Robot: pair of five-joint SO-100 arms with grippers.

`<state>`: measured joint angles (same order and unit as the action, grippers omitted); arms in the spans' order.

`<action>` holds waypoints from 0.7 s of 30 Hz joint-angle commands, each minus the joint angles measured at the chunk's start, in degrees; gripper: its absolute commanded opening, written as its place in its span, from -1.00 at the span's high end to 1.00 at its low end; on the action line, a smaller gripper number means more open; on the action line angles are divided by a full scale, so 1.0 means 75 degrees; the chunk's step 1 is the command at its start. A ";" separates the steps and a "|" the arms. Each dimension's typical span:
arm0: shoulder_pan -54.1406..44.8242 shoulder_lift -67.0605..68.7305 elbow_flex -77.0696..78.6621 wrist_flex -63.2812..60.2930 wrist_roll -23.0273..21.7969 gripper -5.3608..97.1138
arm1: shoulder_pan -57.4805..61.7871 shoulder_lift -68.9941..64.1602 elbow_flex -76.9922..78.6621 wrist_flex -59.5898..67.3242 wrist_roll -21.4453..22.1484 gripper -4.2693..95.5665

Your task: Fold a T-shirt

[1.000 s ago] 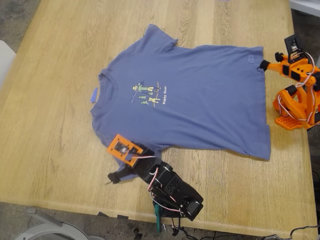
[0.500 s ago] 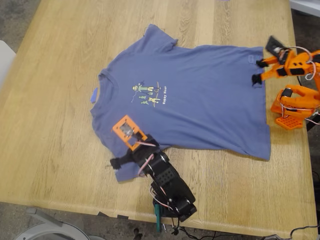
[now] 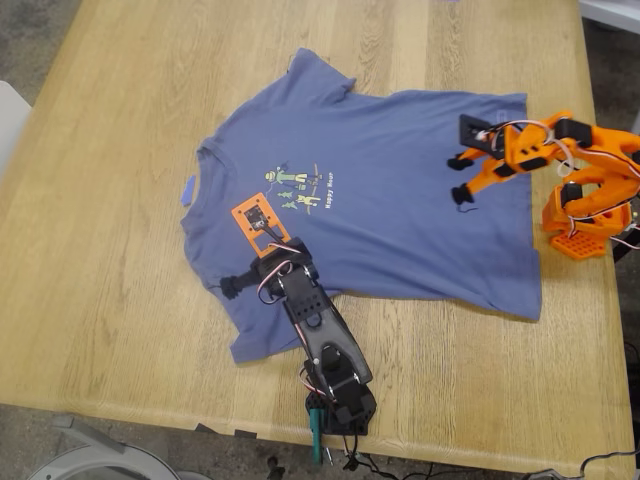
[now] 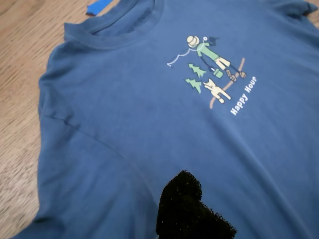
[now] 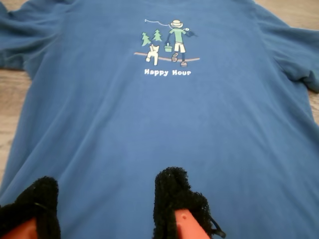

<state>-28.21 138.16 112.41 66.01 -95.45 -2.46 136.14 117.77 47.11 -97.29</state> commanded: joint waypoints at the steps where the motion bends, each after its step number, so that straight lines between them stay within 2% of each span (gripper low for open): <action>1: -0.0258 -0.0223 0.0094 -0.0984 0.0117 -0.45 | 0.0164 -0.0398 0.0059 -0.1031 0.0070 0.34; 9: -0.0715 -0.1184 0.1066 -0.3387 0.0328 -0.45 | 0.0035 -0.2051 0.0117 -0.3539 0.0305 0.37; 21: -0.1160 -0.3434 0.0926 -0.6094 0.0469 -0.44 | -0.0785 -0.3809 -0.0598 -0.4570 0.0574 0.40</action>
<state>-35.95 113.12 121.82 25.05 -92.46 -7.56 107.84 117.33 14.24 -93.60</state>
